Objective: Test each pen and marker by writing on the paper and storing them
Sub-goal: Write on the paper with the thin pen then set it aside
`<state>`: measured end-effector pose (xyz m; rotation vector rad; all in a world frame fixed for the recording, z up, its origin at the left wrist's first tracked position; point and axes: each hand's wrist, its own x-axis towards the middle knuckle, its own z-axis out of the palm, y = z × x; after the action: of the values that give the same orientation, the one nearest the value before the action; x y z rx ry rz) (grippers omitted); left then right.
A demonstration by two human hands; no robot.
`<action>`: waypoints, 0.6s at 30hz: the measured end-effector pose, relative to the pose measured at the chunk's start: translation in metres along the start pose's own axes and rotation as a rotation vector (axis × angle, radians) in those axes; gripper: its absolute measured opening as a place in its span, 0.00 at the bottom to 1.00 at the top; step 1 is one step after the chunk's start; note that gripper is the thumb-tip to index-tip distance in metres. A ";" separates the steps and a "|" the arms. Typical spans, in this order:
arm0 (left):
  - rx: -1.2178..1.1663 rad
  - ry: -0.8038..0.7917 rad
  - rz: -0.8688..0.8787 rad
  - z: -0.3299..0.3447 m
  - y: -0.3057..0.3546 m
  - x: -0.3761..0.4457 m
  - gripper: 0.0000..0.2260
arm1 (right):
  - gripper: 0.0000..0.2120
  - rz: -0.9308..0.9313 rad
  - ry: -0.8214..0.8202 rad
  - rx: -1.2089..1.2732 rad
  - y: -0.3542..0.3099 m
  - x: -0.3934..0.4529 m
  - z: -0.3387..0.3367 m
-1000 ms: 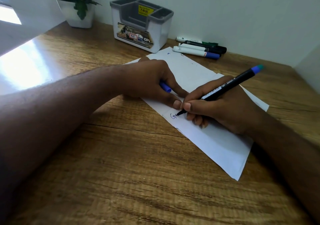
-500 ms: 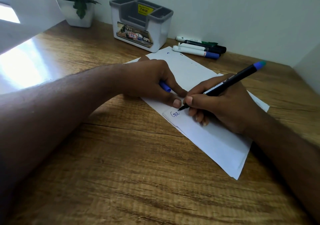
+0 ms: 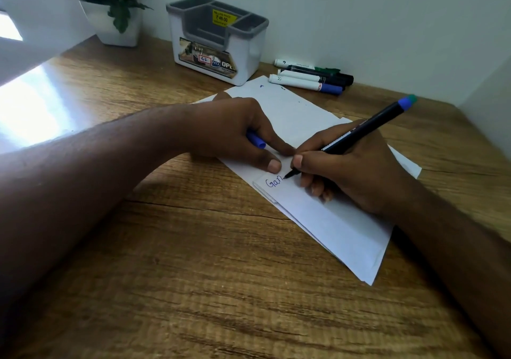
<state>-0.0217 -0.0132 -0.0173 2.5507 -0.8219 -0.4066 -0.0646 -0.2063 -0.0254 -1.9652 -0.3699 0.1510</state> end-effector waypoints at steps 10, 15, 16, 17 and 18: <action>0.009 -0.027 0.009 -0.002 -0.003 -0.001 0.11 | 0.04 0.017 0.026 -0.007 0.000 0.002 0.003; 0.009 -0.045 0.018 -0.002 -0.004 0.000 0.13 | 0.05 -0.002 0.040 -0.057 -0.001 0.000 0.003; 0.002 -0.047 0.016 -0.003 -0.004 0.000 0.12 | 0.05 -0.009 0.057 -0.070 -0.001 -0.001 0.003; -0.006 -0.044 0.013 -0.003 -0.003 0.000 0.12 | 0.05 -0.021 0.068 -0.083 0.000 -0.001 0.003; -0.011 -0.038 0.010 -0.003 -0.003 0.000 0.12 | 0.05 -0.039 0.061 -0.097 0.000 -0.001 0.003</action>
<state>-0.0195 -0.0102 -0.0161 2.5347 -0.8435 -0.4567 -0.0666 -0.2046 -0.0266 -2.0515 -0.3813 0.0489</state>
